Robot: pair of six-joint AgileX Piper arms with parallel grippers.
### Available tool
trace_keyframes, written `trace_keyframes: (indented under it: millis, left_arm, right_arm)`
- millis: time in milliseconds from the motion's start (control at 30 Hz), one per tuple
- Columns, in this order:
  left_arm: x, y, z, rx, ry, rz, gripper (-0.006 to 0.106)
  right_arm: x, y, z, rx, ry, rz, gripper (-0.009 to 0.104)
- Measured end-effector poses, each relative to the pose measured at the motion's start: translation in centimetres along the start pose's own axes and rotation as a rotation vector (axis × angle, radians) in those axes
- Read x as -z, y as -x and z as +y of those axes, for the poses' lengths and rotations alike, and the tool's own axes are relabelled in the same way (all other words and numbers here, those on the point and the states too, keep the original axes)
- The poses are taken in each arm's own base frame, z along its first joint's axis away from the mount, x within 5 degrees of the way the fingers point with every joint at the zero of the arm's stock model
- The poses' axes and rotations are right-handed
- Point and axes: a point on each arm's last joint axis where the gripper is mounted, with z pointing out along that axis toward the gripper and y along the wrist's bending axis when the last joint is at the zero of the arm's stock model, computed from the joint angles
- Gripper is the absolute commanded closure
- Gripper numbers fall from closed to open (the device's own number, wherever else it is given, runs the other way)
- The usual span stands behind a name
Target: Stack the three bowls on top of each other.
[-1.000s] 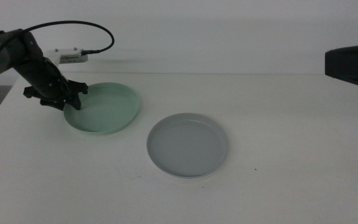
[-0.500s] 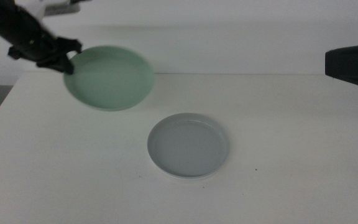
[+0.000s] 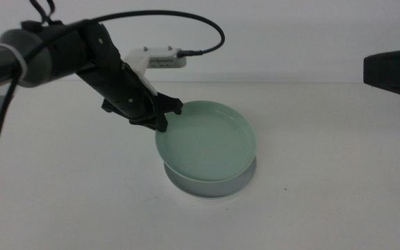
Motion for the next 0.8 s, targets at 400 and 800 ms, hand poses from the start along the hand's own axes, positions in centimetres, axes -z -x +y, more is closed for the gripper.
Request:
trace_keyframes:
  millis: [400,800]
  left_arm:
    - [-4.0,-0.2,0.6,0.073,-0.037,0.023,0.102]
    - [-3.8,-0.6,0.4,0.064,-0.046,0.065,0.044]
  right_arm:
    - [0.0,0.0,0.0,-0.004,0.0,0.0,0.003]
    - [0.0,0.0,0.0,-0.004,0.0,0.0,0.003]
